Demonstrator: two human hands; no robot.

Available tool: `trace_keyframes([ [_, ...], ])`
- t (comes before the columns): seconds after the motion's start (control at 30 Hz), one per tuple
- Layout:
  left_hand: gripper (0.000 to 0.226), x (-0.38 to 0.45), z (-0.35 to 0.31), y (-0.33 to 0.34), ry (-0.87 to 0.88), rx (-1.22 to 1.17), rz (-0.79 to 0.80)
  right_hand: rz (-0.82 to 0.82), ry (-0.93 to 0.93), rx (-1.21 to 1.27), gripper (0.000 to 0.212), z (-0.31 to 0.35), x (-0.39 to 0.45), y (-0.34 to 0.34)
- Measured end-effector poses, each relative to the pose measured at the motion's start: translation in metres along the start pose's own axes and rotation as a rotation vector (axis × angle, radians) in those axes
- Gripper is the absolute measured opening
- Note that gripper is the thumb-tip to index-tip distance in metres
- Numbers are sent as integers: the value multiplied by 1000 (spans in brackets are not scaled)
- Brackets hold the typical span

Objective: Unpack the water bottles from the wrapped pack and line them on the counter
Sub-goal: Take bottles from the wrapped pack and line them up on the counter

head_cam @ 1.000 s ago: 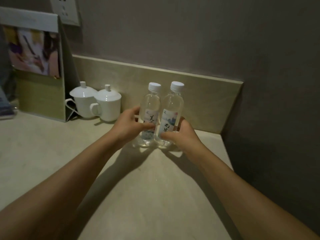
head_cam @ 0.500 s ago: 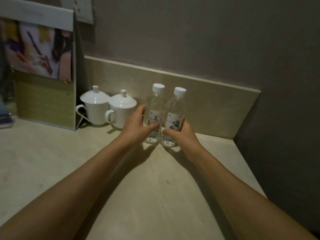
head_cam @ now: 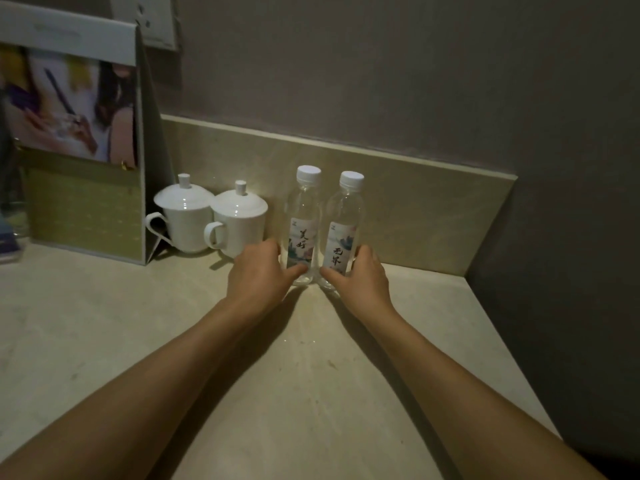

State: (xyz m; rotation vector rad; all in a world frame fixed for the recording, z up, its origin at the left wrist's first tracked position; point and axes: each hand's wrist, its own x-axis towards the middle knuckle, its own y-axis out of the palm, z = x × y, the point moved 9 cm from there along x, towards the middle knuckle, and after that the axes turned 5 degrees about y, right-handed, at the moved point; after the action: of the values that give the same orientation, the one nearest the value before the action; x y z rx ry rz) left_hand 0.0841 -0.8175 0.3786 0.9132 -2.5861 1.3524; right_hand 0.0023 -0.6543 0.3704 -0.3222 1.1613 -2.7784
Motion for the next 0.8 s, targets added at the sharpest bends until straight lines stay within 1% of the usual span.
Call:
trace_keyframes([
  [0.1, 36, 4, 0, 0, -2, 8, -17, 0, 40, 40, 56, 1, 2, 3],
  [0.27, 35, 10, -5, -1, 30, 126, -29, -8, 75, 48, 58, 5, 8, 8],
  [0.33, 36, 13, -8, -1, 60, 246, -7, -9, 82, 43, 58, 7, 11, 9],
  [0.4, 36, 16, -11, 1, 81, 315, 33, -9, 80, 30, 58, 8, 14, 10],
  [0.8, 30, 30, -13, 8, 108, 438, 118, -12, 50, -2, 58, 17, 29, 19],
])
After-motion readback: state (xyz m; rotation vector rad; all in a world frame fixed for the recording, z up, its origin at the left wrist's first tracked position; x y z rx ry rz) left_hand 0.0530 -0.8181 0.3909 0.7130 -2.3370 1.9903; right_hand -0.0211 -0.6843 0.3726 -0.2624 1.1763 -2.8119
